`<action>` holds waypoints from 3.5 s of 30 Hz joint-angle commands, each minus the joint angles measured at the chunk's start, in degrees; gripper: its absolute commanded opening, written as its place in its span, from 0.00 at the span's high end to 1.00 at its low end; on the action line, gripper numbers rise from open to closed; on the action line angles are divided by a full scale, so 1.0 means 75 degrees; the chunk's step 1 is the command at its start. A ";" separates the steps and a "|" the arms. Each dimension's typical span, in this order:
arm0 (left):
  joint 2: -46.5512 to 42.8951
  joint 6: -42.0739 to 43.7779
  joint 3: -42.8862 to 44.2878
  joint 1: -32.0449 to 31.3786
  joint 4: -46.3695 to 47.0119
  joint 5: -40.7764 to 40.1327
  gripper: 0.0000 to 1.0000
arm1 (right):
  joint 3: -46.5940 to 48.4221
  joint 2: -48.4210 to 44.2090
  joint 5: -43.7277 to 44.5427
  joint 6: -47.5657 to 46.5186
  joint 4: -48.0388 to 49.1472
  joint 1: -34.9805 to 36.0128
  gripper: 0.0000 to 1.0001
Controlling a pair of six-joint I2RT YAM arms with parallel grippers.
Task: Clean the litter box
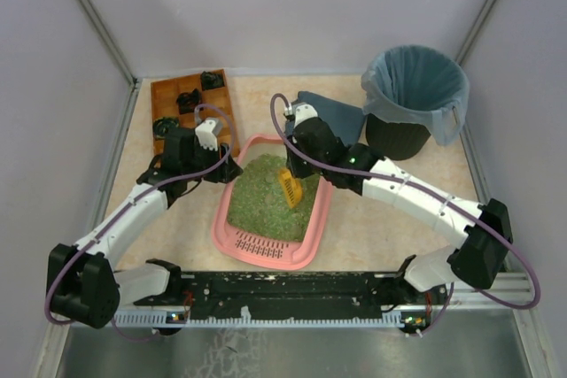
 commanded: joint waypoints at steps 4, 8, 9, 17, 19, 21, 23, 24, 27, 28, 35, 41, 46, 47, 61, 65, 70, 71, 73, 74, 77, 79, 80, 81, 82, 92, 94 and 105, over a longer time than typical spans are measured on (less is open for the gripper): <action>0.0239 0.0096 0.0283 0.0006 0.0004 0.0452 0.49 | 0.0544 0.0142 0.1080 0.1855 -0.1085 0.0065 1.00; 0.0309 0.0108 0.0302 0.0007 -0.0021 0.0534 0.51 | 0.0128 0.0181 0.0759 0.2190 -0.0789 0.0076 1.00; 0.0314 0.0106 0.0310 0.0006 -0.0021 0.0542 0.51 | -0.0012 0.0162 0.0546 0.2277 -0.0606 0.0073 1.00; 0.0350 0.0106 0.0315 0.0006 -0.0045 0.0523 0.52 | -0.1490 -0.0018 -0.0880 0.3199 0.1735 0.0064 1.00; 0.0350 0.0107 0.0316 0.0006 -0.0049 0.0533 0.52 | -0.1837 -0.0029 -0.1071 0.3475 0.2263 0.0067 1.00; 0.0353 0.0109 0.0312 0.0007 -0.0049 0.0555 0.53 | -0.2231 -0.0081 -0.1233 0.3813 0.2885 0.0061 1.00; 0.0372 0.0107 0.0319 0.0006 -0.0048 0.0566 0.53 | -0.2642 -0.0151 -0.1331 0.4255 0.3524 0.0061 1.00; 0.0382 0.0103 0.0314 0.0006 -0.0054 0.0587 0.53 | -0.2844 -0.0180 -0.1343 0.4581 0.3856 0.0064 1.00; 0.0396 0.0109 0.0324 0.0006 -0.0057 0.0576 0.53 | -0.3403 -0.0203 -0.1348 0.5210 0.4612 0.0061 1.00; 0.0397 0.0109 0.0328 0.0006 -0.0057 0.0588 0.53 | -0.3515 -0.0195 -0.1295 0.5358 0.4752 0.0063 1.00; 0.0429 0.0109 0.0325 0.0008 -0.0057 0.0615 0.54 | -0.3828 0.0185 -0.1592 0.5436 0.5705 0.0064 1.00; 0.0467 0.0109 0.0338 0.0006 -0.0069 0.0636 0.54 | -0.3924 0.0530 -0.2130 0.5418 0.6361 0.0067 1.00; 0.0458 0.0108 0.0340 0.0006 -0.0079 0.0618 0.54 | -0.3967 0.0246 -0.1740 0.5383 0.6072 0.0061 1.00; 0.0466 0.0109 0.0337 0.0012 -0.0080 0.0618 0.54 | -0.3978 0.0135 -0.1620 0.5371 0.6000 0.0055 1.00; 0.0191 0.0142 0.0296 0.0007 -0.0069 0.0306 0.42 | -0.4662 -0.0998 -0.1070 0.5548 0.6344 -0.0270 1.00; 0.0141 0.0140 0.0284 0.0006 -0.0051 0.0273 0.41 | -0.4885 -0.1135 -0.1090 0.5624 0.6647 -0.0346 1.00; 0.0086 0.0132 0.0262 0.0012 -0.0024 0.0236 0.39 | -0.5217 -0.1305 -0.1078 0.5805 0.7113 -0.0425 1.00; 0.0072 0.0133 0.0260 0.0008 -0.0028 0.0223 0.39 | -0.5284 -0.1326 -0.1100 0.5857 0.7225 -0.0463 1.00; 0.0049 0.0133 0.0250 0.0006 -0.0010 0.0206 0.38 | -0.5409 -0.1388 -0.1121 0.5962 0.7401 -0.0517 1.00; 0.0037 0.0133 0.0241 0.0006 -0.0010 0.0205 0.37 | -0.5443 -0.1420 -0.1122 0.5984 0.7459 -0.0543 1.00; 0.0022 0.0127 0.0221 0.0012 0.0018 0.0181 0.37 | -0.5480 -0.1520 -0.1125 0.6000 0.7453 -0.0598 1.00; 0.0029 0.0126 0.0228 0.0006 0.0036 0.0182 0.37 | -0.5477 -0.1610 -0.1088 0.6001 0.7399 -0.0632 1.00; 0.0033 0.0126 0.0221 0.0006 0.0043 0.0186 0.36 | -0.5481 -0.1660 -0.1077 0.5997 0.7346 -0.0646 1.00; 0.0037 0.0125 0.0230 0.0006 0.0045 0.0186 0.37 | -0.5482 -0.1709 -0.1075 0.5990 0.7306 -0.0669 1.00; 0.0041 0.0123 0.0222 0.0006 0.0047 0.0194 0.36 | -0.5482 -0.1771 -0.1065 0.5981 0.7266 -0.0685 1.00; 0.0011 0.0121 0.0219 0.0009 0.0065 0.0176 0.38 | -0.5839 -0.2518 -0.1121 0.5971 0.7084 -0.0845 1.00; -0.0018 0.0119 0.0223 0.0007 0.0072 0.0151 0.38 | -0.6031 -0.2756 -0.1138 0.6069 0.7206 -0.0880 1.00; -0.0174 0.0074 0.0172 0.0018 0.0142 0.0080 0.38 | -0.7855 -0.4585 -0.1121 0.7097 0.8775 -0.1269 1.00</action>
